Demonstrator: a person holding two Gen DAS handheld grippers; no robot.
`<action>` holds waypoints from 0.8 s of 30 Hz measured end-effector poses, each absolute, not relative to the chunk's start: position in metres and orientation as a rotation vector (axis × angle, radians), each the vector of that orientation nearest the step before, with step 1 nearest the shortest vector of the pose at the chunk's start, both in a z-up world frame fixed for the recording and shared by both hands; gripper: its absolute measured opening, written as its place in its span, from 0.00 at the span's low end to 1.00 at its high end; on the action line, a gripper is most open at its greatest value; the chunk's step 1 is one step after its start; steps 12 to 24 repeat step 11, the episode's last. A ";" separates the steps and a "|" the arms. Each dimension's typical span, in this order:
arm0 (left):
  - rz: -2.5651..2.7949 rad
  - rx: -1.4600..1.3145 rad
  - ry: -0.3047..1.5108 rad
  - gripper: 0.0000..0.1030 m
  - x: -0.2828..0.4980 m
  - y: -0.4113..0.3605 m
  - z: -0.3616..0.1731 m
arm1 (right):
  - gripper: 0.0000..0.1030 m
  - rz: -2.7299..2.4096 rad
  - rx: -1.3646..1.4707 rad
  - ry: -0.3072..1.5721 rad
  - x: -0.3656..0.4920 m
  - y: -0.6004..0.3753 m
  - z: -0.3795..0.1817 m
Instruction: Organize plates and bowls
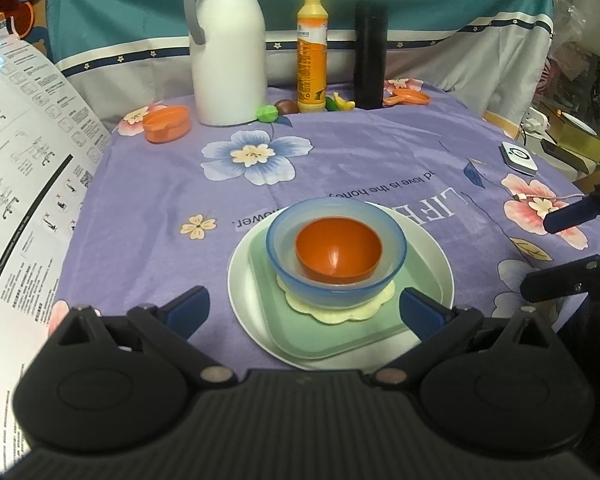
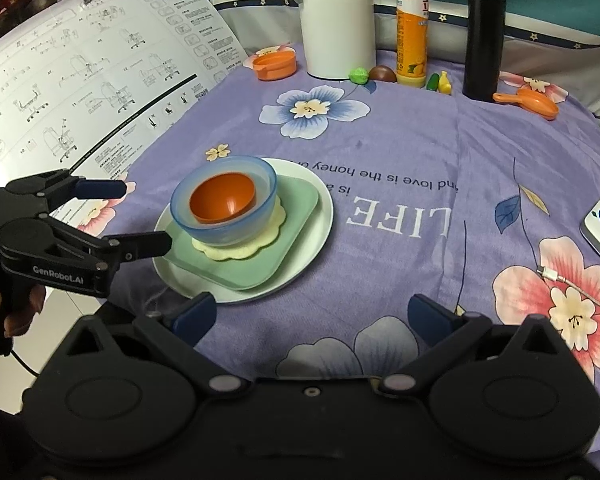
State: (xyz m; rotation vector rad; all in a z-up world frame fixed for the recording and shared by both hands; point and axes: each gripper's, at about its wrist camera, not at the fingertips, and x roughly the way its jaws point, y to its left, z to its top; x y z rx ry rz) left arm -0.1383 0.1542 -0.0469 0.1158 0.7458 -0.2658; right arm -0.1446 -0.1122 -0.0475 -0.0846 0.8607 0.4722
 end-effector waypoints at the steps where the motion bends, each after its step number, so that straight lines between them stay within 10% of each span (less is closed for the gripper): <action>1: -0.268 0.116 0.746 1.00 -0.138 0.155 -0.047 | 1.00 0.472 -0.086 0.860 -0.144 -0.112 -0.048; 24: -0.289 0.132 0.752 1.00 -0.140 0.154 -0.048 | 1.00 0.470 -0.092 0.861 -0.144 -0.112 -0.048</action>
